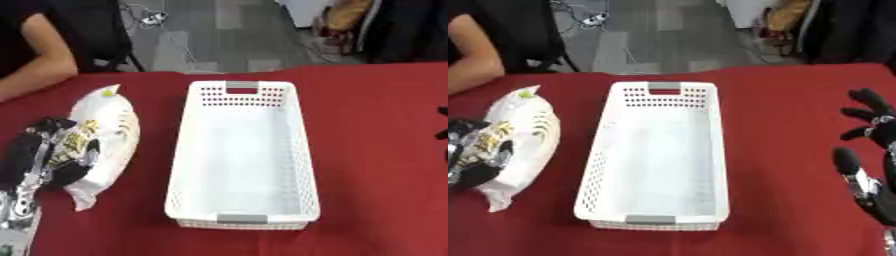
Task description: Pick up objects on the table and place them in the box.
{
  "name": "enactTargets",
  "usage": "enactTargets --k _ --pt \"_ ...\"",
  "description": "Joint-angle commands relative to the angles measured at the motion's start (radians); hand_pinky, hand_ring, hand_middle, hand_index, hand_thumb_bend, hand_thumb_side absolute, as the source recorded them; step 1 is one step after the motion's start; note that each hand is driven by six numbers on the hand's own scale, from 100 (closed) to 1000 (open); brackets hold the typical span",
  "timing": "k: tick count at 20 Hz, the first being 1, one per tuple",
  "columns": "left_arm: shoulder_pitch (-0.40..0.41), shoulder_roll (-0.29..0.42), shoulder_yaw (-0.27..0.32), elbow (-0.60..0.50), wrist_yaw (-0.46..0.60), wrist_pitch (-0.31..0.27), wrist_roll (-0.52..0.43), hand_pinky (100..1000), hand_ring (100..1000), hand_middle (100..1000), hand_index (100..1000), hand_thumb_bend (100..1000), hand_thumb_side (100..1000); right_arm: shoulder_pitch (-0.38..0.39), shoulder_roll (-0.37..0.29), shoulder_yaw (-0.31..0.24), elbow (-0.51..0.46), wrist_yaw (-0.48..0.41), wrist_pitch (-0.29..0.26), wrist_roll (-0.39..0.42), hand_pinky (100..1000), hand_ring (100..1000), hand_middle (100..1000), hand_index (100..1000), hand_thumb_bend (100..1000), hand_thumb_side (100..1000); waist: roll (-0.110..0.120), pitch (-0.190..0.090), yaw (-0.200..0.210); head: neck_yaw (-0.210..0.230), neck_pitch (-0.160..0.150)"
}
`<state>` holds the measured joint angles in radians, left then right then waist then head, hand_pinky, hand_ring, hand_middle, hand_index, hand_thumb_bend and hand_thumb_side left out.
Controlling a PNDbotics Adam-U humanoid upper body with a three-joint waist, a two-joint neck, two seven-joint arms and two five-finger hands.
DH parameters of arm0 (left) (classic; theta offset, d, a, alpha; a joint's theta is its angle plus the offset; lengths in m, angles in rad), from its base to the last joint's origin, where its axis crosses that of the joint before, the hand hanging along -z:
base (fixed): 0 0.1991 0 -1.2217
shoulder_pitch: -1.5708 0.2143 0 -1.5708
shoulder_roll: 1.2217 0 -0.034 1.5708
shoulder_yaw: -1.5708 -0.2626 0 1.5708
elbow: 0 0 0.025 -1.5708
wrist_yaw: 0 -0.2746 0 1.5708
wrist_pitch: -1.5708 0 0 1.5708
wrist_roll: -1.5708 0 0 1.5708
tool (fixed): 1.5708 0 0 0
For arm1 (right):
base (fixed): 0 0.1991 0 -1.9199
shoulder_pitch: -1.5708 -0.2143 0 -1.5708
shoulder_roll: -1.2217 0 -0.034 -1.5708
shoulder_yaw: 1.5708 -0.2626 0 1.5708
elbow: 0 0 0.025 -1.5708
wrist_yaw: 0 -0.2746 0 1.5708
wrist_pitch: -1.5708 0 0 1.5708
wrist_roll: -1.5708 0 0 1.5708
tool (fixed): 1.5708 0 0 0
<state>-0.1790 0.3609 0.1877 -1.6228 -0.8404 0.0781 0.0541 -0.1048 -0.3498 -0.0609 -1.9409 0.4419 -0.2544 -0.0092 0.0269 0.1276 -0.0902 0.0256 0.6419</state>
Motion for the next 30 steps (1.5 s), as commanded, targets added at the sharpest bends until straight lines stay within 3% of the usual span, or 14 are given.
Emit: enactTargets --k 1,15,20,25,30 --pt "-0.004 0.015 -0.001 -0.012 0.006 -0.003 -0.005 100 100 216 138 100 386 -0.006 -0.009 -0.005 -0.014 -0.001 0.001 -0.003 558 797 891 1000 556 935 0.000 -0.011 0.000 -0.013 -0.009" --pt "-0.030 0.028 0.019 -0.059 0.036 0.015 0.018 100 100 203 132 100 407 -0.006 -0.008 -0.005 -0.012 -0.001 0.002 -0.006 558 797 891 1000 542 939 0.000 -0.012 -0.001 -0.016 -0.011" --pt "-0.134 0.092 0.062 -0.224 0.155 0.056 0.116 100 100 169 133 100 470 -0.002 -0.010 -0.005 -0.010 -0.001 0.002 -0.006 558 798 891 1000 538 940 0.001 -0.017 0.001 -0.017 -0.011" --pt "-0.201 0.168 0.007 -0.312 0.226 0.040 0.109 100 100 154 132 100 479 -0.001 -0.013 -0.002 -0.009 -0.002 0.001 -0.003 558 798 891 1000 537 940 0.003 -0.019 -0.004 -0.011 -0.011" --pt "-0.264 0.192 -0.042 -0.326 0.258 0.010 0.079 100 100 140 131 100 482 -0.001 -0.013 0.000 -0.008 -0.004 0.000 -0.001 558 798 891 1000 537 939 0.004 -0.021 -0.008 -0.010 -0.012"
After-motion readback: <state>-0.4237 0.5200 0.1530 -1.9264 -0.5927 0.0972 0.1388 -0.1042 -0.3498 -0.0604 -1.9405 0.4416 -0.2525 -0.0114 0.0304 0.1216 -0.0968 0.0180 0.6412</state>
